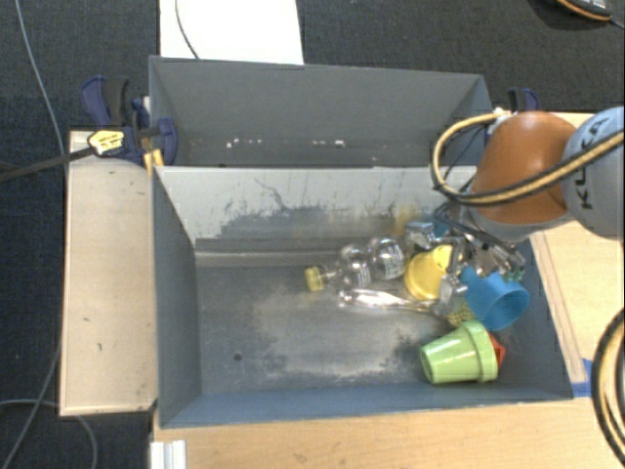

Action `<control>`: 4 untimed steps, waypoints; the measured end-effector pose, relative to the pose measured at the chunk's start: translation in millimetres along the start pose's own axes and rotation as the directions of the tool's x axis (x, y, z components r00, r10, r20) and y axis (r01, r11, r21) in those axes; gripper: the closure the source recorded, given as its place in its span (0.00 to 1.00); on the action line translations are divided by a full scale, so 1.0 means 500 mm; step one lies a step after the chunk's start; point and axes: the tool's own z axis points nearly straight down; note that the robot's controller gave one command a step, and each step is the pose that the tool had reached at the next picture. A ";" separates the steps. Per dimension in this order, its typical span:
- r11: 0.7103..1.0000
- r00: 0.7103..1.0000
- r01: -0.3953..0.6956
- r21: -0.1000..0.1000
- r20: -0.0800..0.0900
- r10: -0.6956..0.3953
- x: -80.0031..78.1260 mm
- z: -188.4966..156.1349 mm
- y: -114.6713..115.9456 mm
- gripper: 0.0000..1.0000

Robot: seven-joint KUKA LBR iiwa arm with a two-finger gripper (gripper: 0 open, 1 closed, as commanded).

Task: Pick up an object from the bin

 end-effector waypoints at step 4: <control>0.956 0.956 0.293 -0.007 -0.004 -0.293 0.010 0.025 -0.013 1.00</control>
Offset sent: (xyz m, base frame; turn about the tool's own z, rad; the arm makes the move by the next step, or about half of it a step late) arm -0.0012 -0.0094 -0.0306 -0.2987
